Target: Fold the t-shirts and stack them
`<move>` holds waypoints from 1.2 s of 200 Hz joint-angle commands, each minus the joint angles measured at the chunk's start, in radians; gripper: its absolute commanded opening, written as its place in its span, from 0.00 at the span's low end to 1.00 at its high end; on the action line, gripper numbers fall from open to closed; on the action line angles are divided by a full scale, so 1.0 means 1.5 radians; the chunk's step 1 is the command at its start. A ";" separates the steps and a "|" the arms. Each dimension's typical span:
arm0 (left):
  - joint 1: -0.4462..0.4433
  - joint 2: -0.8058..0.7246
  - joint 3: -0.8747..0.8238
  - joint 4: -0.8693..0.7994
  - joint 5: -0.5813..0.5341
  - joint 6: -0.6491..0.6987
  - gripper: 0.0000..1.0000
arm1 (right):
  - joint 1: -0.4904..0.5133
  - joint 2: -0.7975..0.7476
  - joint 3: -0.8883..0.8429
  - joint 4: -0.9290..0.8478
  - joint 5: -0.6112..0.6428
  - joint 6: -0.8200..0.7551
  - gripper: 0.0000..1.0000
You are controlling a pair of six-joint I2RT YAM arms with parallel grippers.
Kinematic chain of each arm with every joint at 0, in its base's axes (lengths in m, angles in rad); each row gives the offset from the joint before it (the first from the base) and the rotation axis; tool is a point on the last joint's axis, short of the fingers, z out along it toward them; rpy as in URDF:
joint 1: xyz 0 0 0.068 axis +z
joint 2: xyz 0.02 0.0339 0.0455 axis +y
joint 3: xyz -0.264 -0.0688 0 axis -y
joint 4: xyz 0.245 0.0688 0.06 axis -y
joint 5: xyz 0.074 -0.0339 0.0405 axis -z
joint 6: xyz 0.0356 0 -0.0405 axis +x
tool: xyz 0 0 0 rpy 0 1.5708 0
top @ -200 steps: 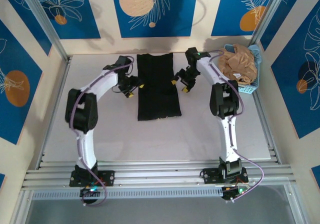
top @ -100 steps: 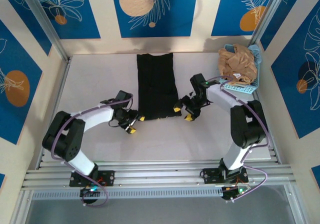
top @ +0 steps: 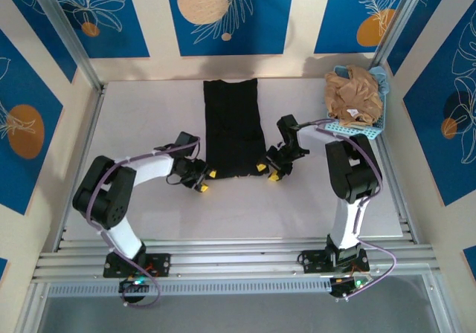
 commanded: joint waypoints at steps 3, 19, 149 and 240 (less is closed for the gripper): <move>-0.004 0.067 0.041 0.070 -0.028 0.018 0.40 | -0.002 0.029 0.037 -0.016 0.012 0.011 0.39; 0.000 0.088 0.060 0.075 -0.037 0.029 0.35 | -0.003 0.052 0.063 -0.023 0.017 0.016 0.29; 0.067 -0.063 0.241 -0.018 -0.063 0.107 0.00 | -0.032 0.002 0.404 -0.197 0.019 0.028 0.00; 0.045 -0.263 -0.002 -0.173 0.037 0.125 0.00 | 0.019 -0.174 0.077 -0.196 -0.031 0.037 0.00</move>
